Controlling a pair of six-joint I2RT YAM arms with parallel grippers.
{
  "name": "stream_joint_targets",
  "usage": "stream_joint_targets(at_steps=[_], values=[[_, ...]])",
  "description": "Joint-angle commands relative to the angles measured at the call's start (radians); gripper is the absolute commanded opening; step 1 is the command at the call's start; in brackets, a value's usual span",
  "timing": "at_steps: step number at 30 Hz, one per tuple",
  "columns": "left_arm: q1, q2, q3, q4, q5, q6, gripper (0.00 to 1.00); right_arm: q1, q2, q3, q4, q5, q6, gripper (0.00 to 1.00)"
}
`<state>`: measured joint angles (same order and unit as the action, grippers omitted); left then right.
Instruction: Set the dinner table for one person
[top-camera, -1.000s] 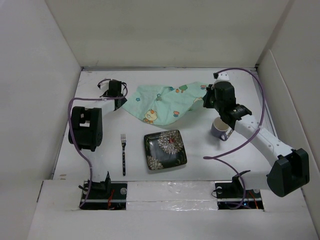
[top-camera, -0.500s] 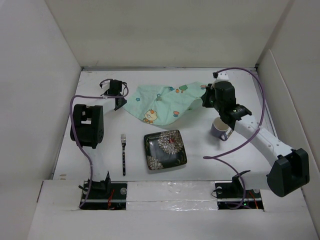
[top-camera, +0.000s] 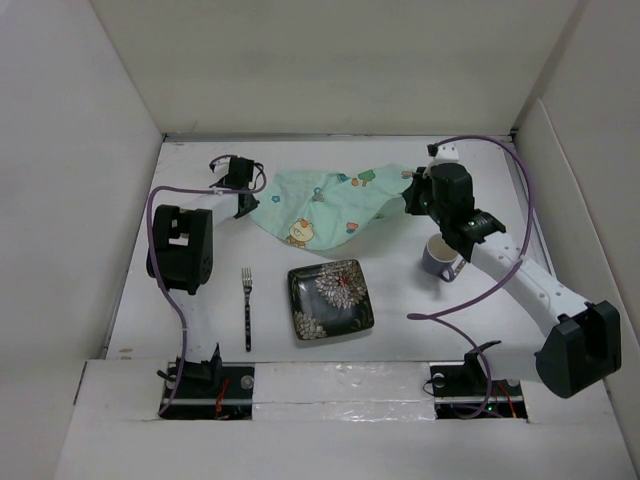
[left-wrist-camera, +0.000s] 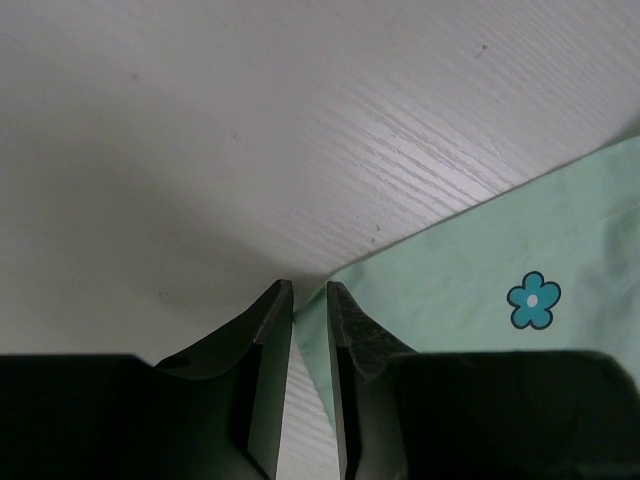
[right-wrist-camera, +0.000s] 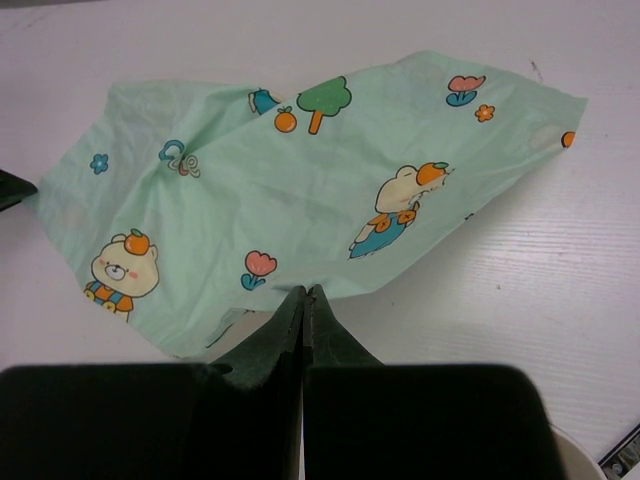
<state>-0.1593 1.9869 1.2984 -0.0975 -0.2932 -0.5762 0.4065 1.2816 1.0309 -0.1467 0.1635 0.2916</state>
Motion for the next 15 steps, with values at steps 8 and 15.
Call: stream_joint_targets(at_steps=[8,15], values=[[-0.011,-0.005,-0.001,-0.085,-0.03,0.006,0.0,-0.005,-0.061,-0.017,0.073,-0.022,0.001,0.0],[-0.011,-0.212,0.062,-0.077,0.031,-0.008,0.0,-0.005,-0.062,0.004,0.058,-0.013,-0.002,0.0]])
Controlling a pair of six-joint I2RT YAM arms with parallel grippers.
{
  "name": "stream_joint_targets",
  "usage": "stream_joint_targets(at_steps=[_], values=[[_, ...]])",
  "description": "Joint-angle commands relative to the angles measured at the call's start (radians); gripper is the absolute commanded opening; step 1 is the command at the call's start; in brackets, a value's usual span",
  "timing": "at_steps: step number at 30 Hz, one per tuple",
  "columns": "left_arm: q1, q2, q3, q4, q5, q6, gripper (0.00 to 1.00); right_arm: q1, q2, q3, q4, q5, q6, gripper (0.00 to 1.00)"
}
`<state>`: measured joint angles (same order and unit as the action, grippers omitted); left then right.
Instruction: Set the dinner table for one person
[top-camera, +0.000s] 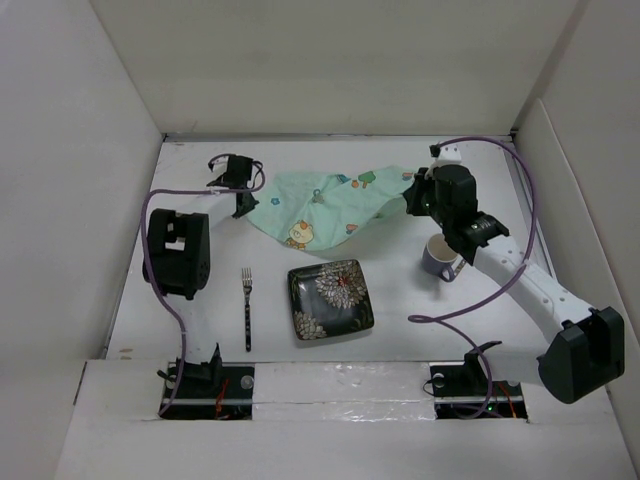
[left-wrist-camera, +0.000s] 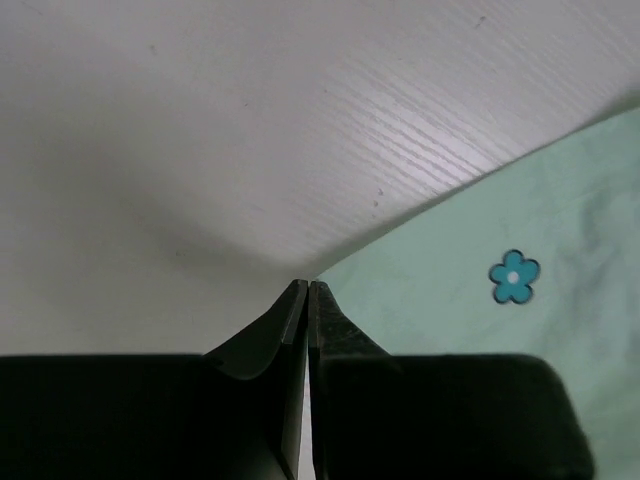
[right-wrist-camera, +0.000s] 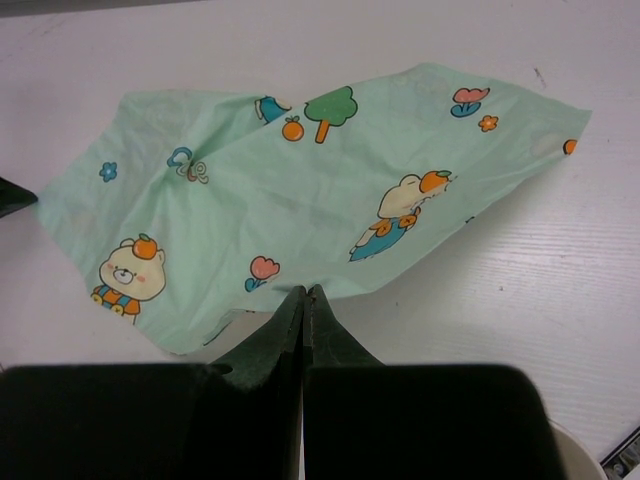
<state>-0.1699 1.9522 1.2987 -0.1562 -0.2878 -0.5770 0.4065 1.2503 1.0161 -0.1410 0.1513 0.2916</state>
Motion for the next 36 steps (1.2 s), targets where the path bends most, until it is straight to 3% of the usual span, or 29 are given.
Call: stream_joint_targets(at_steps=[1,10,17,27,31,36], values=[[0.0,-0.211,0.095,-0.023,0.036,-0.006,0.0,-0.005,-0.043,0.038,0.037,0.004,-0.003,0.0],[0.035,-0.619,0.283,-0.029,0.062,0.02,0.0,-0.032,-0.097,0.272,-0.063,0.065,-0.02,0.0],[0.035,-0.711,0.31,0.009,0.009,0.04,0.0,-0.063,-0.089,0.472,-0.114,0.057,-0.058,0.0],[0.035,-0.442,0.41,-0.016,-0.027,0.08,0.0,-0.136,0.194,0.69,-0.117,-0.019,-0.075,0.0],[0.035,-0.3,0.549,-0.048,-0.027,0.097,0.0,-0.17,0.362,0.82,-0.141,-0.055,-0.08,0.0],[0.119,-0.121,0.779,-0.144,0.062,0.068,0.0,-0.228,0.56,1.071,-0.198,-0.107,-0.078,0.0]])
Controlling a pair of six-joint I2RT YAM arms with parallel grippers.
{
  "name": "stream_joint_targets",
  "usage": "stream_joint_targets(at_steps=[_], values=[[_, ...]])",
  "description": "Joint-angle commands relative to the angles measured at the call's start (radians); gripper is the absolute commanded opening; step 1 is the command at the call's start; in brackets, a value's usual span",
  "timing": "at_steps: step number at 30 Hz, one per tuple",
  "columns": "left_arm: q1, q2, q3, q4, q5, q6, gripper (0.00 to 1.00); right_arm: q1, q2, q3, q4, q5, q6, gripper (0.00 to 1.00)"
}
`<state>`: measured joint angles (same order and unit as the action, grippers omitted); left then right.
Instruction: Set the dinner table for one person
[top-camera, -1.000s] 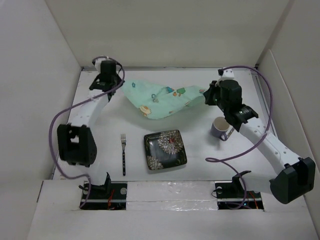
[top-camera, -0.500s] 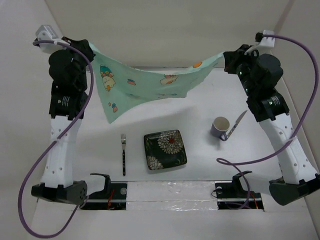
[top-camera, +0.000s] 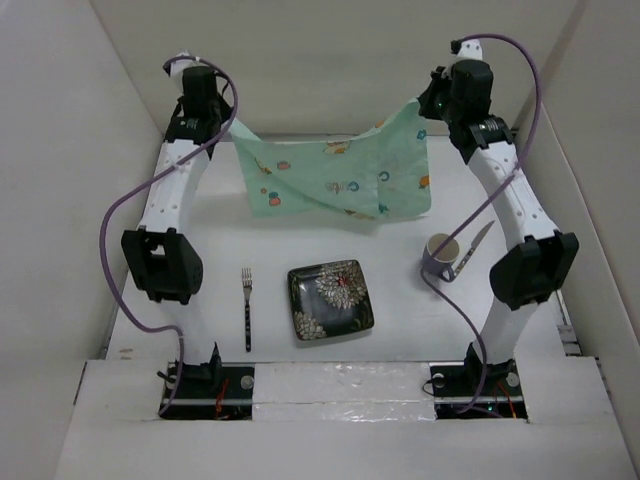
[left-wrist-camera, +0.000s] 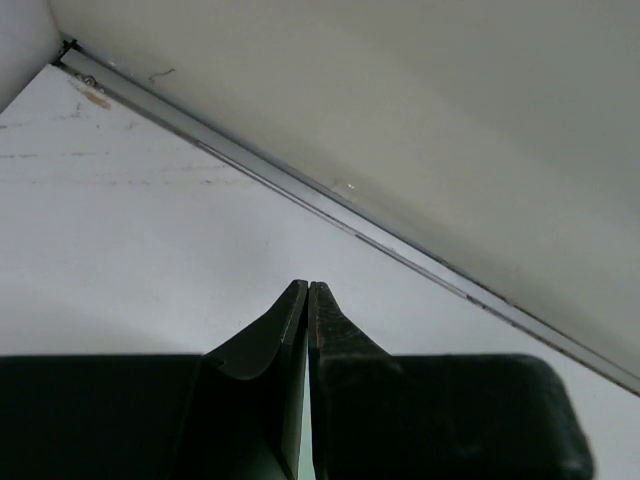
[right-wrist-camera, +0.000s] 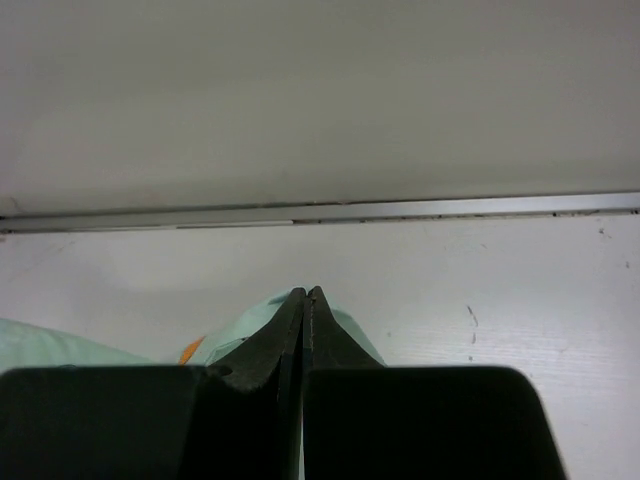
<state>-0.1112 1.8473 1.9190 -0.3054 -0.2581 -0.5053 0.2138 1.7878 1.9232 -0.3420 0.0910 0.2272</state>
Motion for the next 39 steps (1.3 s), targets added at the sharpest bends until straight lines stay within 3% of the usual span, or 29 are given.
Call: stream_joint_targets(at_steps=[1,5,8,12,13,15,16,17,20,31,39], values=[[0.07,0.027,0.245,-0.012,0.061,-0.007,0.0,-0.036,0.053,0.216,-0.012,-0.056,-0.011,0.0],[0.079,0.063,0.38,-0.07,0.063,-0.004,0.0,-0.057,0.168,0.453,-0.09,-0.083,-0.008,0.0],[0.088,0.009,0.309,-0.029,0.068,-0.013,0.0,-0.057,0.174,0.484,-0.1,-0.083,-0.011,0.0],[0.088,-0.133,-0.016,0.119,0.039,-0.045,0.0,-0.057,0.069,0.207,0.035,-0.128,-0.014,0.0],[0.088,-0.19,-0.184,0.165,0.022,-0.053,0.0,-0.057,0.02,0.057,0.059,-0.131,-0.011,0.0],[0.088,-0.238,-0.335,0.271,0.016,-0.09,0.0,-0.067,-0.028,-0.117,0.162,-0.132,0.006,0.0],[0.088,-0.284,-0.483,0.297,0.014,-0.104,0.0,-0.067,-0.054,-0.291,0.2,-0.143,0.017,0.0],[0.088,-0.302,-0.556,0.389,0.019,-0.127,0.0,-0.077,-0.085,-0.372,0.242,-0.154,0.044,0.0],[0.088,-0.313,-0.756,0.452,0.054,-0.16,0.0,-0.103,-0.07,-0.589,0.325,-0.224,0.092,0.0],[0.088,-0.235,-0.988,0.516,0.111,-0.202,0.0,-0.103,0.004,-0.668,0.268,-0.206,0.081,0.0],[0.088,-0.235,-0.977,0.442,0.094,-0.208,0.0,-0.103,-0.071,-0.776,0.271,-0.16,0.095,0.0]])
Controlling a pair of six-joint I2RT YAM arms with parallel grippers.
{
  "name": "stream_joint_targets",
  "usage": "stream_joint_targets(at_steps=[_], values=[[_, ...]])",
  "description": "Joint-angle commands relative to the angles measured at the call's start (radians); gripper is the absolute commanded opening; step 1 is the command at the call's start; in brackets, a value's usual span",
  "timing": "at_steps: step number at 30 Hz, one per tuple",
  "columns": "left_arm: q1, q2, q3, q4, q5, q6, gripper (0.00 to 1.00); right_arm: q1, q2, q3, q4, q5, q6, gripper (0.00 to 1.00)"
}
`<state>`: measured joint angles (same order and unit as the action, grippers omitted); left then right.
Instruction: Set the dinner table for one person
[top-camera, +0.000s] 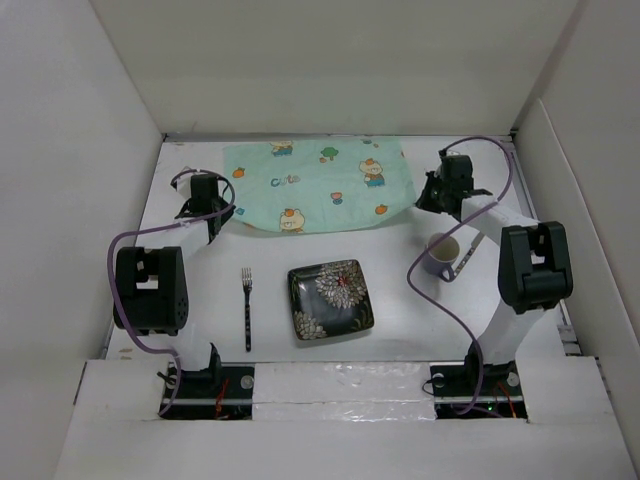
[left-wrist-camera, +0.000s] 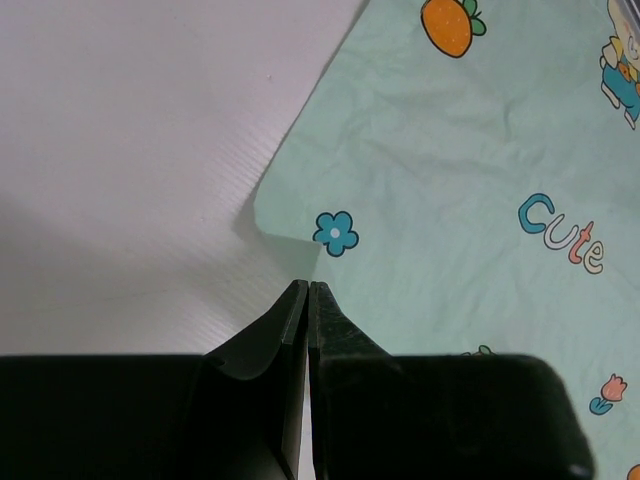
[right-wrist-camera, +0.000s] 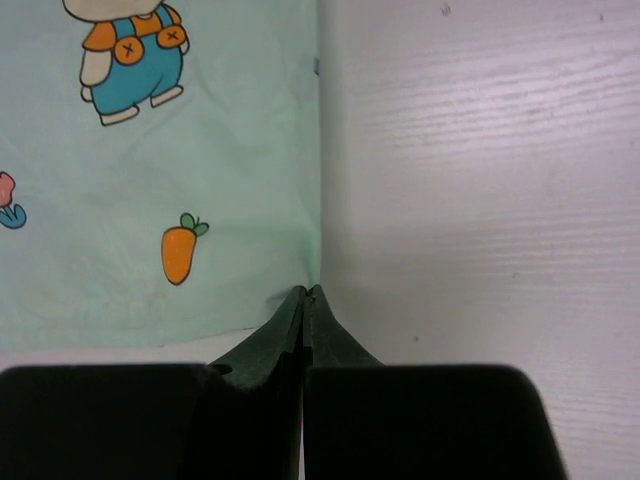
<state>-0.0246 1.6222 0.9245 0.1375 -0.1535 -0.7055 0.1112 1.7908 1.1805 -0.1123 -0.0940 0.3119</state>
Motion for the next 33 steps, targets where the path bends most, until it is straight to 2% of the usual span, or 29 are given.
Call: stream_joint_targets(at_steps=[1,3,9,23,25,26,27,28,32,33], values=[[0.002,-0.002,0.026,-0.013,-0.012,-0.009,0.0,-0.01,-0.086,-0.051,0.051,0.028,0.015,0.0],[0.002,0.005,0.031,-0.021,-0.011,-0.009,0.0,-0.01,-0.132,-0.123,0.075,0.034,0.03,0.0],[0.002,0.002,0.027,-0.019,0.005,-0.014,0.0,-0.019,-0.191,-0.205,0.1,0.057,0.042,0.0],[-0.029,-0.061,-0.069,-0.015,-0.032,-0.046,0.0,-0.039,-0.221,-0.243,0.103,0.074,0.065,0.0],[-0.04,-0.068,-0.07,-0.024,-0.043,-0.046,0.0,-0.039,-0.231,-0.243,0.103,0.088,0.067,0.06],[-0.04,-0.071,-0.07,-0.026,-0.043,-0.045,0.01,-0.039,-0.238,-0.24,0.103,0.088,0.067,0.13],[-0.04,-0.084,-0.078,-0.023,-0.034,-0.046,0.1,-0.039,-0.243,-0.237,0.096,0.088,0.069,0.19],[-0.04,-0.091,-0.081,-0.022,-0.037,-0.046,0.1,-0.039,-0.246,-0.231,0.089,0.088,0.069,0.19],[-0.04,-0.14,-0.095,-0.026,-0.04,-0.055,0.24,-0.039,-0.277,-0.214,0.068,0.117,0.073,0.38],[-0.04,-0.157,-0.101,-0.024,-0.037,-0.058,0.26,-0.039,-0.29,-0.205,0.05,0.125,0.072,0.41]])
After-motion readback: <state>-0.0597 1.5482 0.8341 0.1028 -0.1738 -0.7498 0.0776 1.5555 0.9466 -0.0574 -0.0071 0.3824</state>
